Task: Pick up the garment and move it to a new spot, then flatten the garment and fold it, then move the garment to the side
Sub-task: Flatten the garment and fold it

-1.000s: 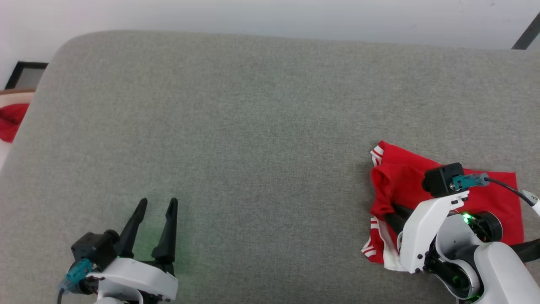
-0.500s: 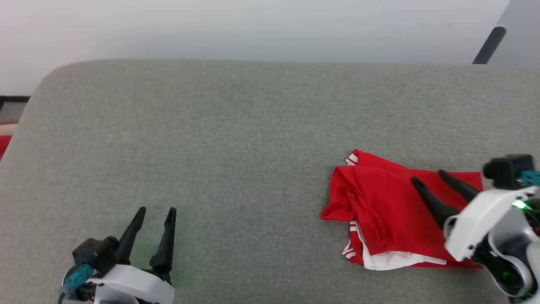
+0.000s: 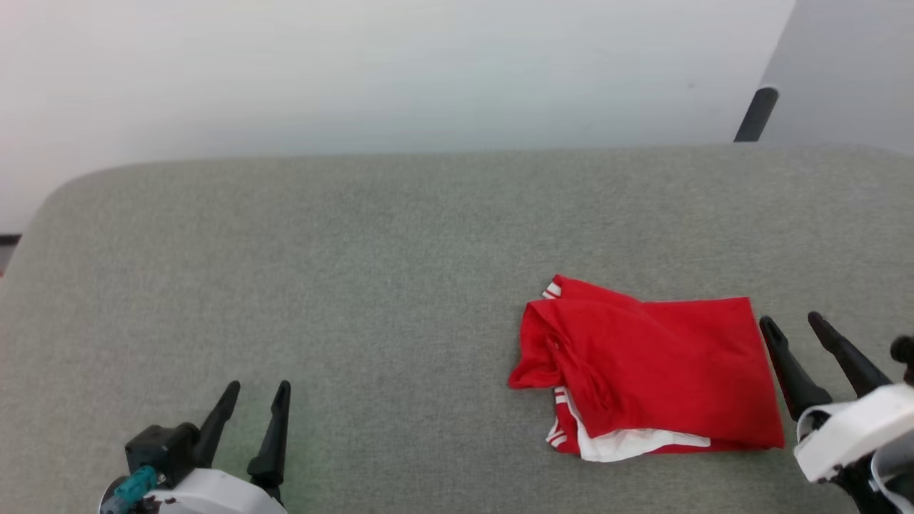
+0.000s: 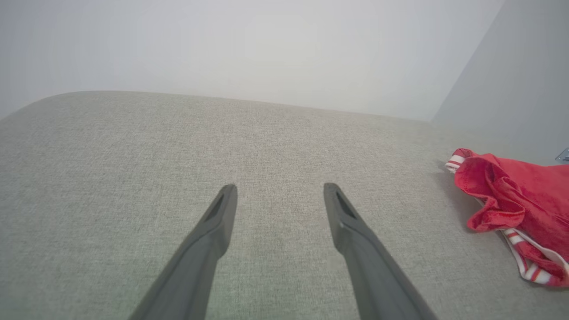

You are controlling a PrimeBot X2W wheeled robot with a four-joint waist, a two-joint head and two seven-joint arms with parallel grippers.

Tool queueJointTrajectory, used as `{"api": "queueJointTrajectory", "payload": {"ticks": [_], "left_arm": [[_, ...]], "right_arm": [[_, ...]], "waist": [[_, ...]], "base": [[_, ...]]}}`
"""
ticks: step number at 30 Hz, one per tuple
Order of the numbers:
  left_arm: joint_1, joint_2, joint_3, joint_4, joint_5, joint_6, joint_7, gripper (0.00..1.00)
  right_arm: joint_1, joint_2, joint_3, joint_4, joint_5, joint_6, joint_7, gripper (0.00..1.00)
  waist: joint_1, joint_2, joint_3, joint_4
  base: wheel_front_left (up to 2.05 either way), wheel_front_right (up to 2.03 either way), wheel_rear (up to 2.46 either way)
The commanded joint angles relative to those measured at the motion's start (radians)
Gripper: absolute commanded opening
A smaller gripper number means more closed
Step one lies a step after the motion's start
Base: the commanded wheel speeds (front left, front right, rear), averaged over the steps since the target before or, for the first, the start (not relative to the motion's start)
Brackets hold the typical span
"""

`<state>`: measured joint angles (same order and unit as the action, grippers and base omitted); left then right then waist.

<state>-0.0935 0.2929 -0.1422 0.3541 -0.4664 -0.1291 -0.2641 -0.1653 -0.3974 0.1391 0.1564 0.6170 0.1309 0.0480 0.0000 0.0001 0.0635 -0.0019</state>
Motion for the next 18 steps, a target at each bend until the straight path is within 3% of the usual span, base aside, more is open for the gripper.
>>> {"api": "queueJointTrajectory", "payload": {"ticks": [1, 4, 9, 18], "left_arm": [[0.020, -0.003, 0.006, 0.003, 0.012, -0.002, 0.001, 1.00], [0.030, -0.009, 0.019, 0.001, 0.017, -0.002, 0.001, 1.00], [0.059, -0.019, 0.048, -0.012, 0.026, -0.002, 0.001, 1.00], [0.123, -0.037, 0.079, -0.051, 0.051, -0.002, 0.001, 1.00]], "right_arm": [[0.029, 0.005, -0.001, 0.007, -0.008, 0.000, -0.050, 1.00], [0.061, 0.002, -0.017, 0.017, -0.053, 0.000, -0.125, 1.00], [0.125, 0.066, -0.061, 0.016, -0.075, 0.000, -0.202, 1.00], [0.227, 0.135, -0.099, -0.031, -0.100, 0.000, -0.211, 1.00]], "waist": [[0.0000, -0.0001, -0.041, -0.023], [0.0000, -0.0001, -0.068, -0.023], [0.0000, -0.0001, -0.098, -0.016], [0.0000, -0.0001, -0.136, 0.003]], "base": [[0.00, 0.00, 0.00], [0.00, 0.00, 0.00], [0.00, 0.00, 0.00], [0.00, 0.00, 0.00]]}}
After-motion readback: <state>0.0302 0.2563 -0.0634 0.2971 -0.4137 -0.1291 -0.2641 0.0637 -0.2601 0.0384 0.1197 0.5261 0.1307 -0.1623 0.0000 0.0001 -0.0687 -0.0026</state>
